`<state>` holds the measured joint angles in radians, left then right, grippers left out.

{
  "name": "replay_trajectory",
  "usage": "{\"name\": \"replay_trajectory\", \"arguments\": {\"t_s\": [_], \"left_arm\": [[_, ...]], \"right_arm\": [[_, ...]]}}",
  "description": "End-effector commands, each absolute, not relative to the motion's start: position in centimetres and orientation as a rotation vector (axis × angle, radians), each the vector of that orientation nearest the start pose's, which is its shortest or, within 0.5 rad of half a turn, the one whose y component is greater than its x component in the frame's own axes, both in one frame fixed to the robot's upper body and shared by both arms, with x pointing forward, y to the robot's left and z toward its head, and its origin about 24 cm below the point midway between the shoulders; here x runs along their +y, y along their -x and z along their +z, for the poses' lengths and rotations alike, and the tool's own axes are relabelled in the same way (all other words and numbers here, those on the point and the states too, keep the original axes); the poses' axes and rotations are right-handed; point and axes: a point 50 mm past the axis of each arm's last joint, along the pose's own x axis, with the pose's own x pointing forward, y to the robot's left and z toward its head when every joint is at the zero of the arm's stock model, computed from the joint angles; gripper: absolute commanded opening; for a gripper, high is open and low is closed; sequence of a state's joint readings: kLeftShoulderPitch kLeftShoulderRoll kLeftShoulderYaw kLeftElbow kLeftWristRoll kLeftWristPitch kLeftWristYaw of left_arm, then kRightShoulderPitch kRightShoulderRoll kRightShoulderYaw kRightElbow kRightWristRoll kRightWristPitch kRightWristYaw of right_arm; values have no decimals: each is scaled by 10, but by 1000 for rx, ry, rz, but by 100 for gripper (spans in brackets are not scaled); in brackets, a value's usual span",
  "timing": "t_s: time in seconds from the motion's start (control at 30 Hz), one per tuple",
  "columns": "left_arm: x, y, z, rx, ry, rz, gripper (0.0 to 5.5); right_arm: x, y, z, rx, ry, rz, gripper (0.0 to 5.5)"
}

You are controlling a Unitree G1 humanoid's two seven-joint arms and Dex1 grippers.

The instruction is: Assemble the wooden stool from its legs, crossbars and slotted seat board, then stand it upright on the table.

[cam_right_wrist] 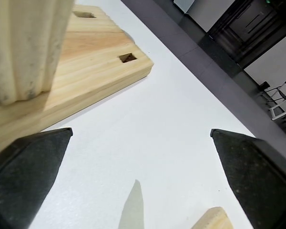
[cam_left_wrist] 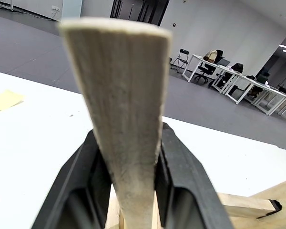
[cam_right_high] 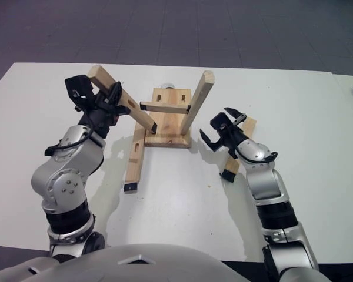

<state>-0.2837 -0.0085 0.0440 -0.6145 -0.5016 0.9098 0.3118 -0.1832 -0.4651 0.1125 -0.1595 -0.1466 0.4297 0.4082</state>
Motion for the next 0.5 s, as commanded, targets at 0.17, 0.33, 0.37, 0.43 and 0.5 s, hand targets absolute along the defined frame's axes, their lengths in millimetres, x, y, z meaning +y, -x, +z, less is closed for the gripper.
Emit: {"name": "replay_trajectory", "arguments": {"t_s": [0.17, 0.33, 0.37, 0.43, 0.5], "left_arm": [[111, -261, 104, 396, 186, -134, 100], [112, -261, 93, 421, 146, -149, 100], [111, -260, 91, 425, 133, -158, 100], [110, -259, 87, 436, 115, -171, 100], [109, -258, 82, 448, 96, -179, 100]], "right_arm": [[-192, -288, 120, 37, 509, 267, 540], [-197, -289, 148, -121, 417, 186, 540], [-197, -289, 152, -145, 399, 180, 540], [-194, -287, 160, -191, 371, 188, 540], [-192, -285, 165, -220, 356, 195, 540]]}}
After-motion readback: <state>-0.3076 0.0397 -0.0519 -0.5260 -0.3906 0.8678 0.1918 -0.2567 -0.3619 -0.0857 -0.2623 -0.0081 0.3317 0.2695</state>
